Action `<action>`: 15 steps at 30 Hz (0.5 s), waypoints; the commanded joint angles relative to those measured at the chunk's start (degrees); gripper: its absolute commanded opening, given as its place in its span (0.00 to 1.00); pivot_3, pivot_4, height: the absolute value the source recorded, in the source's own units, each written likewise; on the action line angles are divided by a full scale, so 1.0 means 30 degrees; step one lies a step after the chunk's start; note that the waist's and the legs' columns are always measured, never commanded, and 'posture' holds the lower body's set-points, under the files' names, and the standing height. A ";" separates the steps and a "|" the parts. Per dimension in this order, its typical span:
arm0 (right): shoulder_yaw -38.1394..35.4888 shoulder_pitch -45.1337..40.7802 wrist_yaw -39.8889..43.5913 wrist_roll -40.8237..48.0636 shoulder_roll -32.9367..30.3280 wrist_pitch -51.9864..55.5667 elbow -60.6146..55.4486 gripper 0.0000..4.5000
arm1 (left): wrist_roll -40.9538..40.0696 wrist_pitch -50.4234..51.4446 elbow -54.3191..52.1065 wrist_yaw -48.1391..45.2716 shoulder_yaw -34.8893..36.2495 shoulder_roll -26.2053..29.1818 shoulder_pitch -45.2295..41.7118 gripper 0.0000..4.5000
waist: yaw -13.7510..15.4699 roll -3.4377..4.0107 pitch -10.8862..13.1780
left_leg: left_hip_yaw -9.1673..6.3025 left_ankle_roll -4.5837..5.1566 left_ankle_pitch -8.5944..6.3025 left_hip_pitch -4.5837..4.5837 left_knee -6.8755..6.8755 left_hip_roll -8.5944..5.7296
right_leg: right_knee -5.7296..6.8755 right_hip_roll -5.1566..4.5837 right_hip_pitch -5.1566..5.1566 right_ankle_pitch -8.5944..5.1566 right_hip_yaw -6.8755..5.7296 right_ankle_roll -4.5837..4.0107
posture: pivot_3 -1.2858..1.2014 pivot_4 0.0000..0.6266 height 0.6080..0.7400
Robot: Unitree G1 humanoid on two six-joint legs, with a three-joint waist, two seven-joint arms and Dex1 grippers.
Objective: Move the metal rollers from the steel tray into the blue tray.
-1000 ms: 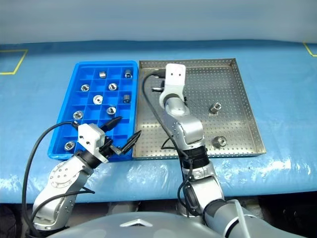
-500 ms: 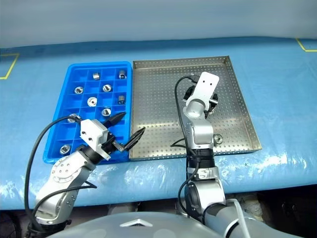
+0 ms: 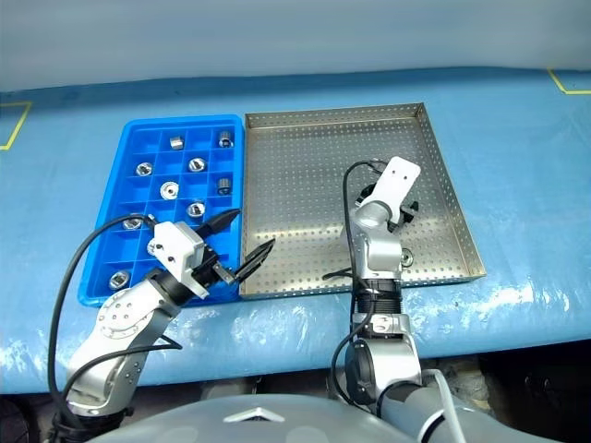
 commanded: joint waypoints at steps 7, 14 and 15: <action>0.0358 -0.0067 -0.0110 0.0813 0.2289 -0.0090 -0.0114 0.50 | -0.0175 -0.0102 -0.0367 -0.0153 -0.0158 0.0069 0.0161 1.00 | 0.0054 0.0010 -0.0010 | -0.0004 0.0001 0.0000 0.0007 0.0008 0.0000 | 0.0005 0.0003 0.0009 0.0000 -0.0002 0.0000 | 0.53 0.24 1.00; 0.3330 0.0280 0.2085 0.1008 0.1841 0.2225 -0.3192 0.38 | -0.0054 -0.0271 -0.0415 0.0224 -0.0068 -0.0184 0.0383 1.00 | -0.0019 0.0022 -0.0007 | -0.0001 0.0001 -0.0001 0.0002 -0.0004 0.0004 | 0.0007 0.0007 -0.0009 -0.0001 0.0003 -0.0002 | 0.53 0.24 1.00; 0.4168 0.0172 0.3116 0.1145 0.1469 0.2748 -0.3851 0.38 | -0.0036 -0.0363 -0.0435 0.0409 0.0044 -0.0316 0.0526 1.00 | -0.0062 0.0024 -0.0005 | -0.0001 0.0002 -0.0001 0.0002 -0.0005 0.0006 | 0.0009 0.0009 -0.0015 -0.0001 0.0003 -0.0001 | 0.53 0.24 1.00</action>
